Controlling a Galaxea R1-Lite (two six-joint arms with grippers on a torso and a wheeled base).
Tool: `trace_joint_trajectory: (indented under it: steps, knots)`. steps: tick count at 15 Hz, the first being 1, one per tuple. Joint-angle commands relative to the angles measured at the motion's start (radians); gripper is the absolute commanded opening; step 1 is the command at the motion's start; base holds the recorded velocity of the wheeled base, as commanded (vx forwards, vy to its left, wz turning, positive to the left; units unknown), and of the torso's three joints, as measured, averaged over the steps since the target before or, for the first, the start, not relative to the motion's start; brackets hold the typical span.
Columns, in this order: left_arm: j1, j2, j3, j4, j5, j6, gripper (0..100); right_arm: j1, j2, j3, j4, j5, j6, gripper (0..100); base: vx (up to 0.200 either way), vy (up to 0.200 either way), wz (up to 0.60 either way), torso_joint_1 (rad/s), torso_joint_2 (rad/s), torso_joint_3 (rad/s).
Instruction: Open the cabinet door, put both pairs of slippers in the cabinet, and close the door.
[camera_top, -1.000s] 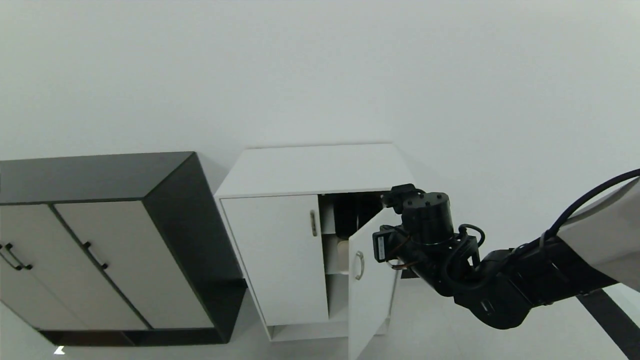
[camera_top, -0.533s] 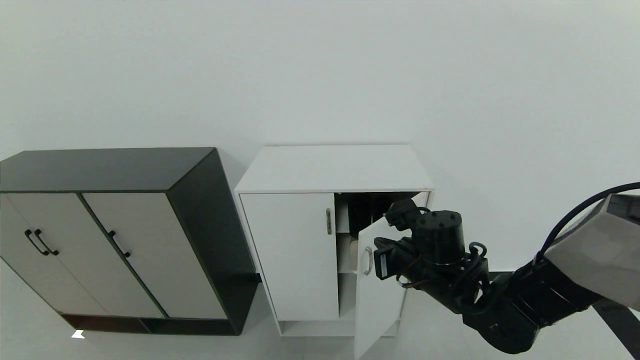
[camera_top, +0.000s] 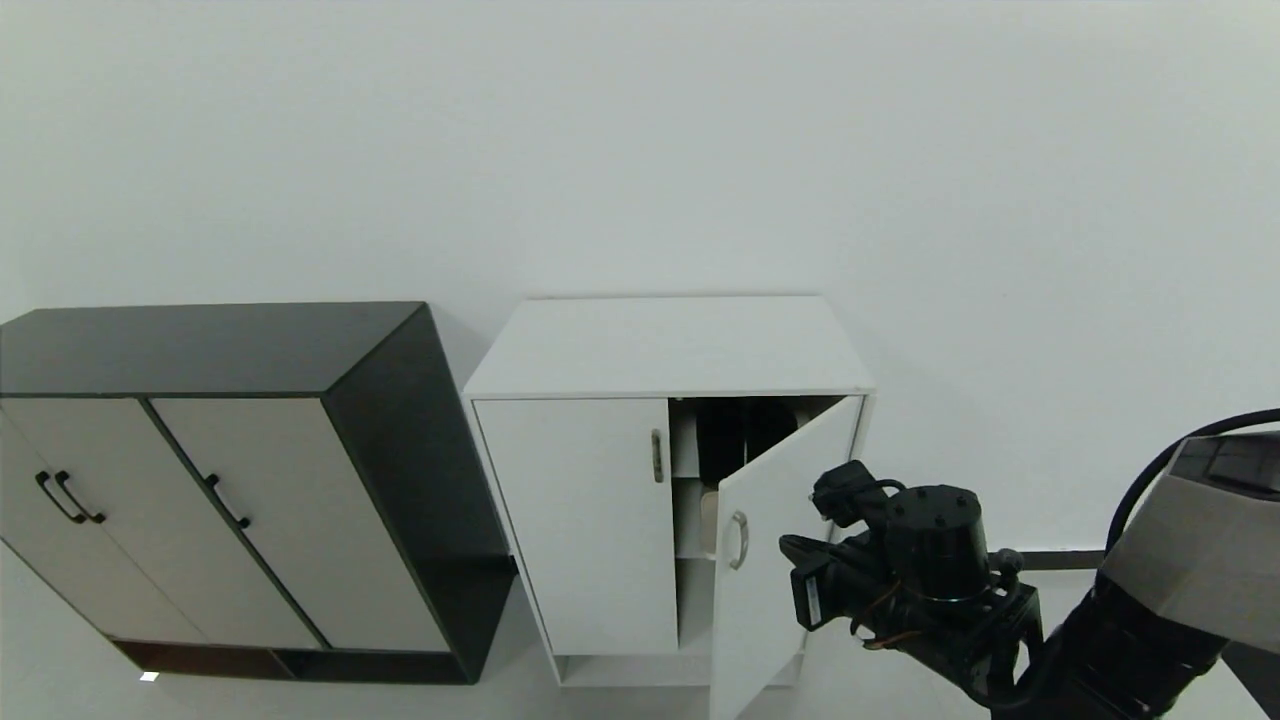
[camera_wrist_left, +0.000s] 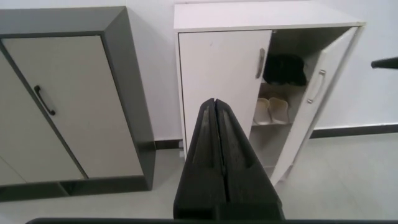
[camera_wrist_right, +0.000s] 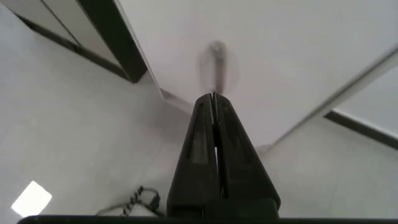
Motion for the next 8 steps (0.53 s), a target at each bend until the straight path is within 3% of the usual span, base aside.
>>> trace_joint_trajectory:
  steps: [1,4,8]
  knots:
    - [0.002,0.000,0.000,0.000,-0.001,0.000,0,-0.002,0.012,0.021,-0.006,0.001,0.001,0,0.200,0.000,0.00,0.007,0.01,0.002]
    - [0.002,0.000,0.000,0.000,-0.001,0.000,0,0.001,0.012,0.044,-0.025,0.001,0.001,0,0.200,0.000,0.00,0.009,0.00,0.007]
    - [0.002,0.000,0.000,0.000,-0.001,0.003,0,0.001,0.043,0.085,-0.074,0.001,0.002,0,0.000,0.000,0.00,0.000,0.00,0.000]
